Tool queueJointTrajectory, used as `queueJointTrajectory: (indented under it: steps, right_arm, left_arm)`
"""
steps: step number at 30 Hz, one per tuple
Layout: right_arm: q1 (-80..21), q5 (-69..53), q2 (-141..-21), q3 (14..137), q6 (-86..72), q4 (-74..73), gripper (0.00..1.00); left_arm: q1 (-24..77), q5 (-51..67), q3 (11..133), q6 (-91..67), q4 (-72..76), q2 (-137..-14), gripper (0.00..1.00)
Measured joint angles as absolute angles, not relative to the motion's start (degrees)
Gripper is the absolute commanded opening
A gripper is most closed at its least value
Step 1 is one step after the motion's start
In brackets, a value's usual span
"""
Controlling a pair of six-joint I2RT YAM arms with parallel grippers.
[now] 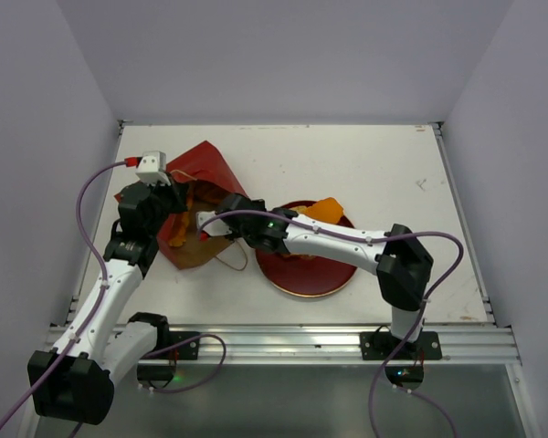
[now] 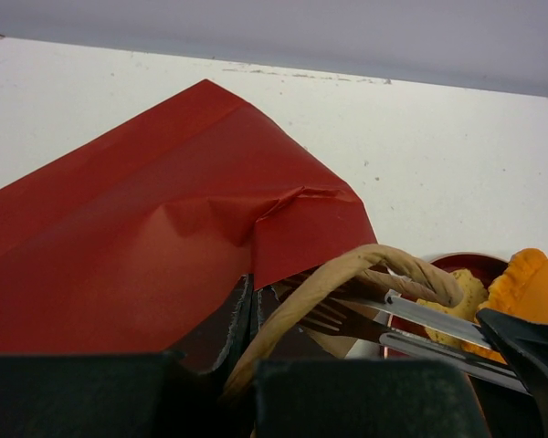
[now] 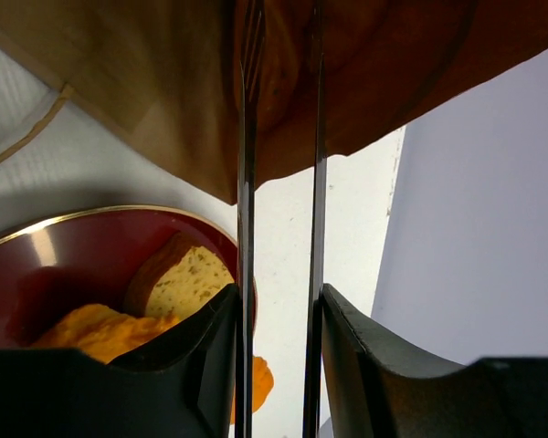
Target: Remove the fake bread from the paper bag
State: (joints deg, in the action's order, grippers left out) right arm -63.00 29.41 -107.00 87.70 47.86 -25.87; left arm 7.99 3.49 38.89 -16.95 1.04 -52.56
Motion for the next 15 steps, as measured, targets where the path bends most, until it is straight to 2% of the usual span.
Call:
queueJointTrajectory:
  steps: [15]
  right_arm:
    - [-63.0, 32.16, -111.26, 86.43, 49.17, -22.52, 0.46]
  left_arm:
    - [7.88, 4.1, 38.89, -16.95, 1.06, -52.56, 0.0]
